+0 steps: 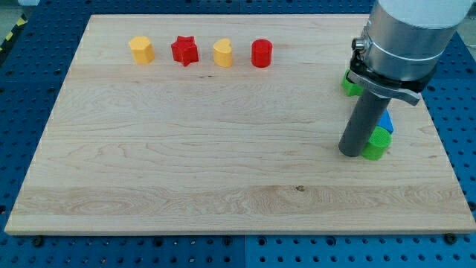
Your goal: Adjust the blue blocksgreen star in a vertical line
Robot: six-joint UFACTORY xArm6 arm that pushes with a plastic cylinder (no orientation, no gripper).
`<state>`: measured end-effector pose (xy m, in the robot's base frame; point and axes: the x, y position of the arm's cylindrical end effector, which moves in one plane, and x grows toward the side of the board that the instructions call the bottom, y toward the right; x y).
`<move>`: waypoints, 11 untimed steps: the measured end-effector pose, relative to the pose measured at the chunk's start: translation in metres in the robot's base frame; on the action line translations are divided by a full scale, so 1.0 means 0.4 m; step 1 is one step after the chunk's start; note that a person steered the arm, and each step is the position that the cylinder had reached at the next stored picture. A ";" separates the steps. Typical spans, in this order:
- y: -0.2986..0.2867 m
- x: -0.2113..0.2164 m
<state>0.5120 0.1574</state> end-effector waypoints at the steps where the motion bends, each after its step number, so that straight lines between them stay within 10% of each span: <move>1: -0.027 -0.022; 4: -0.052 -0.170; 8: 0.200 0.185; 11: 0.376 0.006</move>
<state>0.5146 0.3079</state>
